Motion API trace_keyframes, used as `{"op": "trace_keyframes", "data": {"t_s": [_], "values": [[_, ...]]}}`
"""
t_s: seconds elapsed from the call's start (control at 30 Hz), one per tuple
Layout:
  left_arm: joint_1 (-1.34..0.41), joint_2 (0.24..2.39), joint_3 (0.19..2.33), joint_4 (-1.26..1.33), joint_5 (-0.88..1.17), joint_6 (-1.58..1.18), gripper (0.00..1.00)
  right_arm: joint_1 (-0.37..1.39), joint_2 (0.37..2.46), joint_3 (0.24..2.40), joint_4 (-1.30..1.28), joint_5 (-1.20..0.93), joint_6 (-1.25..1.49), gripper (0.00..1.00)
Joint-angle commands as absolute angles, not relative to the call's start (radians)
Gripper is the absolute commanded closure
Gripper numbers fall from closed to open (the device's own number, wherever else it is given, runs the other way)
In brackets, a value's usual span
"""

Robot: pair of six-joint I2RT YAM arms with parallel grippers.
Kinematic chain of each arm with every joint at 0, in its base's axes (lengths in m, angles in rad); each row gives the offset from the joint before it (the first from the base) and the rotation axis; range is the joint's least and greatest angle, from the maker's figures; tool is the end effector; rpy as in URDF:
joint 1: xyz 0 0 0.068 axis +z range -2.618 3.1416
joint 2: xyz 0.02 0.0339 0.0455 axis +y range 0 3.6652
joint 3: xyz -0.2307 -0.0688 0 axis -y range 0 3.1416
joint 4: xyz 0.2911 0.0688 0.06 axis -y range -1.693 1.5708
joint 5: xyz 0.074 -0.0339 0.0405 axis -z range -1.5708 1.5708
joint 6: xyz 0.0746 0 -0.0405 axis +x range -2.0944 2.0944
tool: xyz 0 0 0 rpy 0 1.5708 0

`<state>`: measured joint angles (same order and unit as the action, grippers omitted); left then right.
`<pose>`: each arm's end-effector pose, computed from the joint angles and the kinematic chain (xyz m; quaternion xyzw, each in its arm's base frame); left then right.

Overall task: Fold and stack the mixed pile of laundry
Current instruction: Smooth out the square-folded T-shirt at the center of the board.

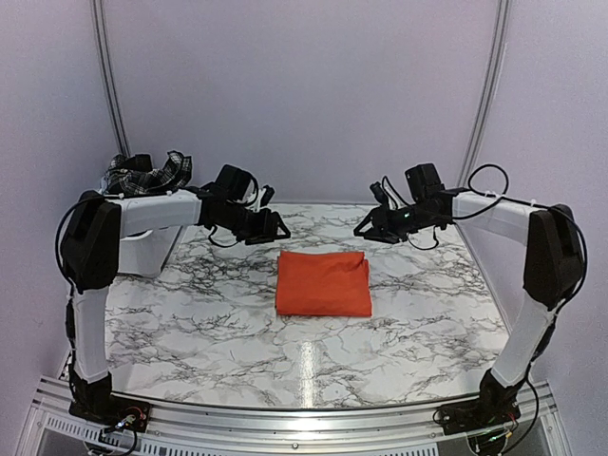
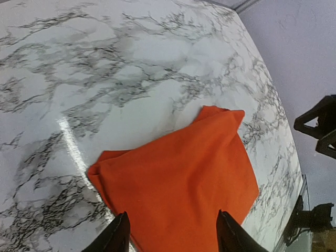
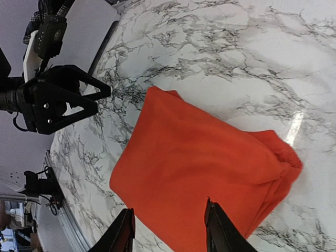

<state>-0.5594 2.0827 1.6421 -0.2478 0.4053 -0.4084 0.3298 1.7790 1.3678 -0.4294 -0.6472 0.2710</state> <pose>0.4353 -0.3072 0.1542 0.1525 0.8767 -0.3557 0.2856 0.4089 0.1875 0.1784 -0.1395 0.8819 0.3839 0.2355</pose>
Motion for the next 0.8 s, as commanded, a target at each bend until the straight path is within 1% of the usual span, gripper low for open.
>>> {"op": "trace_keyframes", "data": {"t_s": [0.0,0.07,0.17,0.3,0.4,0.5,0.6,0.63,0.7,0.77], "values": [[-0.598,2.157,1.675,-0.188,0.522,-0.418,0.47,0.389,1.871,1.313,-0.248,-0.746,0.398,0.61],[-0.598,2.205,1.707,-0.165,0.535,-0.445,0.51,0.391,1.907,1.311,-0.192,-0.750,0.426,0.63],[-0.597,2.280,1.766,-0.142,0.542,-0.469,0.52,0.379,2.000,1.347,-0.146,-0.743,0.434,0.64],[-0.573,2.384,1.824,-0.107,0.529,-0.536,0.50,0.336,2.103,1.371,-0.078,-0.761,0.468,0.62],[-0.546,2.425,1.794,-0.022,0.516,-0.620,0.45,0.306,2.176,1.371,-0.040,-0.786,0.491,0.58],[-0.524,2.431,1.770,-0.009,0.513,-0.655,0.42,0.288,2.230,1.370,-0.014,-0.822,0.519,0.54],[-0.507,2.377,1.731,-0.009,0.520,-0.638,0.36,0.288,2.208,1.370,-0.019,-0.848,0.526,0.47],[-0.506,2.346,1.712,-0.009,0.524,-0.624,0.34,0.288,2.179,1.366,-0.021,-0.857,0.528,0.44],[-0.508,2.266,1.665,0.006,0.545,-0.603,0.32,0.290,2.095,1.348,-0.022,-0.879,0.542,0.40],[-0.524,2.168,1.591,0.057,0.572,-0.601,0.28,0.306,2.003,1.318,-0.014,-0.900,0.573,0.37]]}}
